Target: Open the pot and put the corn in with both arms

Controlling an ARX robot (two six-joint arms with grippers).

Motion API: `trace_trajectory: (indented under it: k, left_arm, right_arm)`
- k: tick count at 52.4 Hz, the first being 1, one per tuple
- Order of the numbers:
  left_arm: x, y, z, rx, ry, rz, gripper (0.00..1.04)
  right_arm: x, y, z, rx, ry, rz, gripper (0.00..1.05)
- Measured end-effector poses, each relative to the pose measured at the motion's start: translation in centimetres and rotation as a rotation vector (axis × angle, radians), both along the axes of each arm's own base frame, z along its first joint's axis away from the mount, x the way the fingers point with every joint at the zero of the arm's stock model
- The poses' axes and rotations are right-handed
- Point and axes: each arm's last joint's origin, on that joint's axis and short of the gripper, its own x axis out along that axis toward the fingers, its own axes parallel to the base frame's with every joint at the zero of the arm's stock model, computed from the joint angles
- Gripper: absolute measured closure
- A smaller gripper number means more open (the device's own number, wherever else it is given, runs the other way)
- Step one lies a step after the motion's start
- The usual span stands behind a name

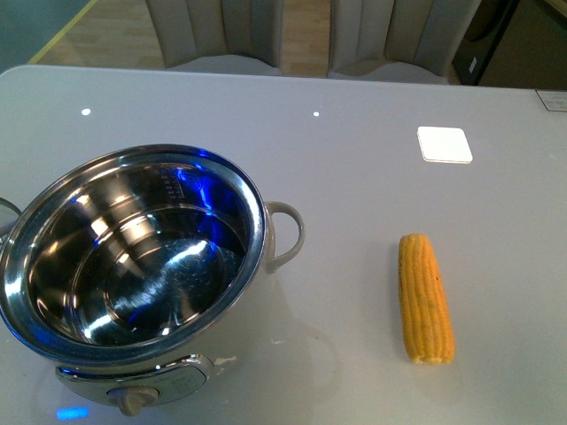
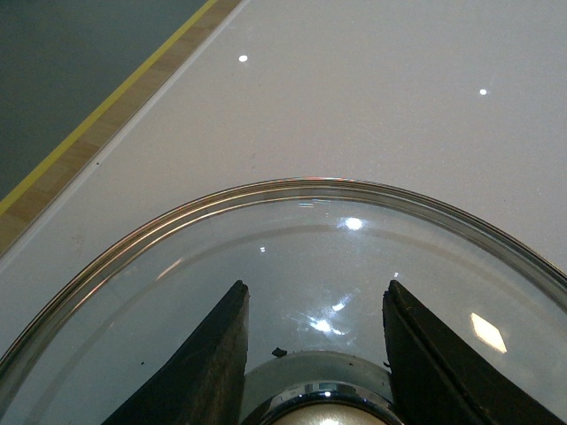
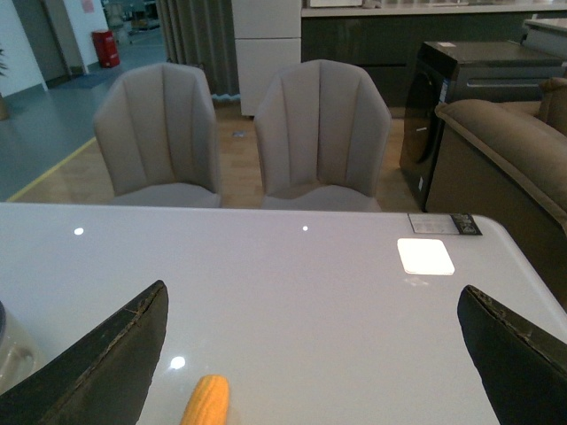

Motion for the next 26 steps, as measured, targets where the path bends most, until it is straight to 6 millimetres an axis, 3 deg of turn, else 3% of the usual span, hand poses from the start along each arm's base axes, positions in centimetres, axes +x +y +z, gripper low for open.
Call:
trace_trajectory:
  k: [10, 19, 26]
  left_arm:
    - [-0.20, -0.04, -0.27, 0.005, -0.012, 0.008, 0.61]
    - [-0.53, -0.15, -0.40, 0.053, 0.008, 0.024, 0.29]
    - [-0.69, -0.22, -0.17, 0.060, 0.009, 0.031, 0.12]
  right_arm:
    - [0.00, 0.00, 0.00, 0.000, 0.000, 0.000, 0.09]
    - [0.00, 0.00, 0.00, 0.000, 0.000, 0.000, 0.09]
    - [0.00, 0.00, 0.00, 0.000, 0.000, 0.000, 0.09]
